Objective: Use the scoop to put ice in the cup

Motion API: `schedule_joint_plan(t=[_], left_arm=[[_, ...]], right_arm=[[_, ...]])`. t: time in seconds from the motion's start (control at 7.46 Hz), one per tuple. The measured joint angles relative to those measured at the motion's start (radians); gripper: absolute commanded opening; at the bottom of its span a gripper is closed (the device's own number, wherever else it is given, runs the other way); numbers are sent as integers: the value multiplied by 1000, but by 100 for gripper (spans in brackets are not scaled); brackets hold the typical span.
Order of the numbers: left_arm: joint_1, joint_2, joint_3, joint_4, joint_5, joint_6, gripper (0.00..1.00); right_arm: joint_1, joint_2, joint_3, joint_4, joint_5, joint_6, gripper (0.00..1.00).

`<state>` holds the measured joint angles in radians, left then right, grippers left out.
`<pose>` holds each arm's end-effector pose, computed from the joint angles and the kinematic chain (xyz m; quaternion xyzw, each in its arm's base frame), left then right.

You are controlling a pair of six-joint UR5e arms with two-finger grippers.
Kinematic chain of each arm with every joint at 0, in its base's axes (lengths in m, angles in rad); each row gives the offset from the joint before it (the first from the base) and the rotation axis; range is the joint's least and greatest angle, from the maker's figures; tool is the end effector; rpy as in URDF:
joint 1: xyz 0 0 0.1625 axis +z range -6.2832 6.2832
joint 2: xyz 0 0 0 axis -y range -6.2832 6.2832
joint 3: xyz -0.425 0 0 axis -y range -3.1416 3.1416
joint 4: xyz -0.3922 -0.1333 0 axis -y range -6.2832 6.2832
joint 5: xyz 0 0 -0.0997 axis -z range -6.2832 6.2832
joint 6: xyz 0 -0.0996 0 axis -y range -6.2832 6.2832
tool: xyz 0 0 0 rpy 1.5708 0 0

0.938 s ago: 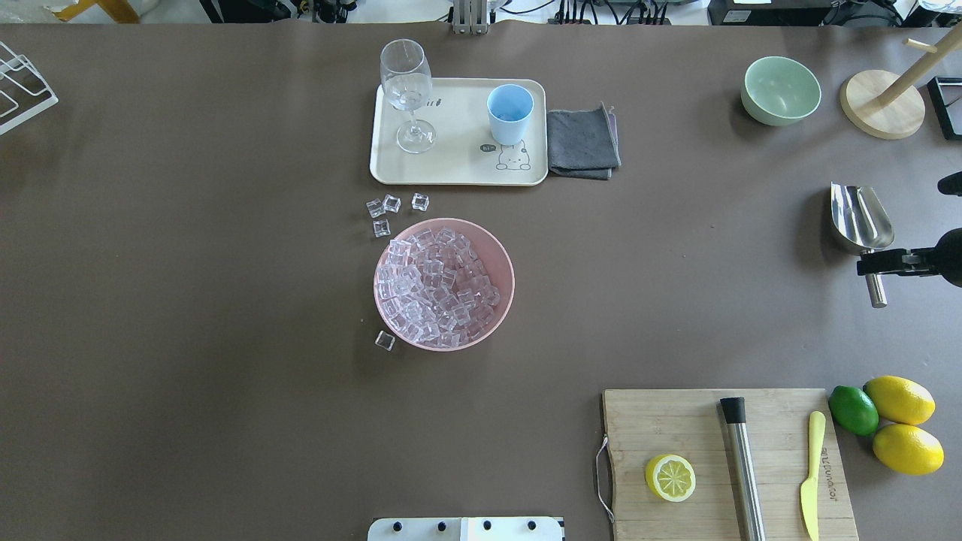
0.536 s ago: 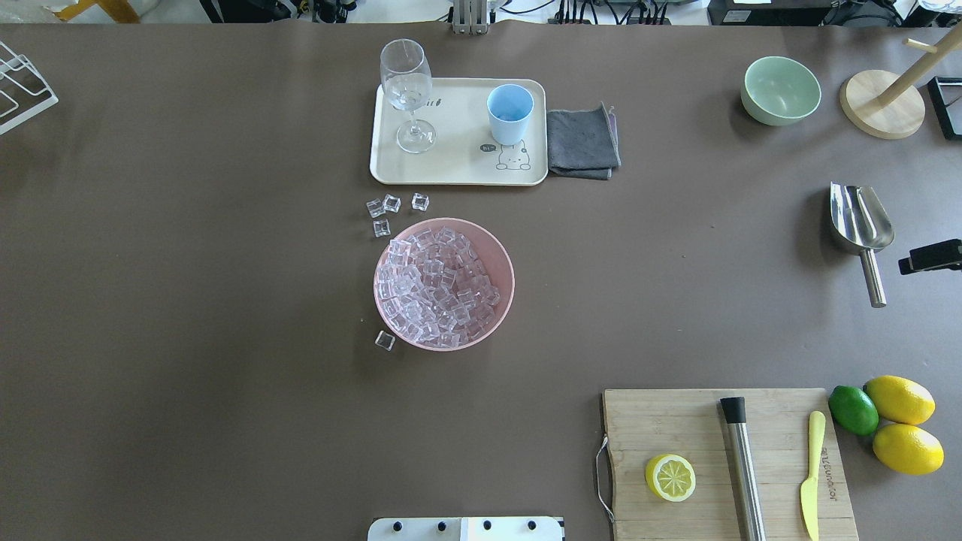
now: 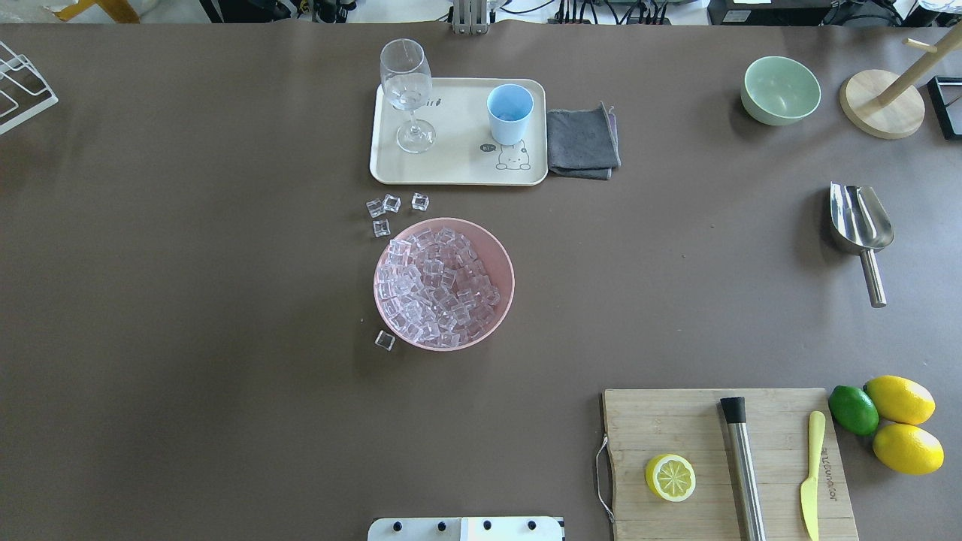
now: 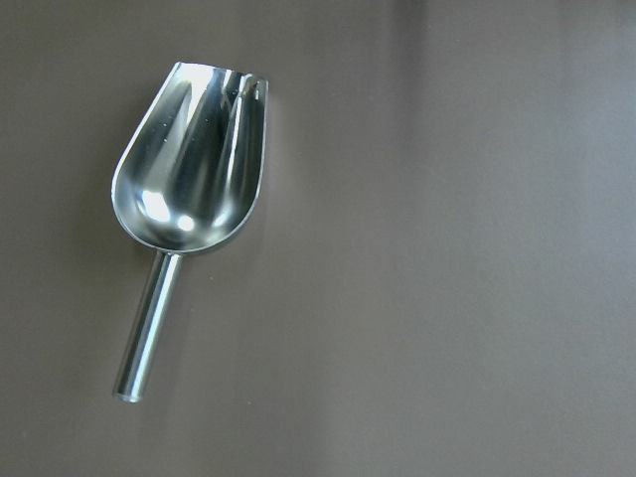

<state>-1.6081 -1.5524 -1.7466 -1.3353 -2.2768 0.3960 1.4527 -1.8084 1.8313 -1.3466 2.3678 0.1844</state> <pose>-0.0863 -0.4701 0.6093 0.0385 0.3453 0.1540 0.9250 0.0138 -0.4102 0.6097 0.0543 -0.3978 -0.0175 0.9157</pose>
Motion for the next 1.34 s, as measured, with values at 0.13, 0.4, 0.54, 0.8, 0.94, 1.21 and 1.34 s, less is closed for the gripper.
schedule_joint_plan(t=[0.13,0.4,0.54,0.8,0.94,1.21,1.34], left_arm=[[1,0,4,-4,-1,0,98],[2,4,12,-24,-1,1,98],[-1,6,14,-28,-2,3,98],[-1,7,19,-27,-2,4,98],[-1,6,26,-26,-1,4,98],[0,3,52,-28,-3,3,98],[1,-2,58,-29,-4,3,98]], right_arm=[[56,-2,2,-95,14,-97,100],[110,-12,-3,-183,-6,-209,100],[119,-17,-5,-195,-29,-225,100],[123,-25,-6,-210,-44,-233,100],[125,-26,-5,-216,-45,-234,100],[126,-27,-5,-221,-46,-234,100],[126,-28,-5,-222,-46,-234,100]])
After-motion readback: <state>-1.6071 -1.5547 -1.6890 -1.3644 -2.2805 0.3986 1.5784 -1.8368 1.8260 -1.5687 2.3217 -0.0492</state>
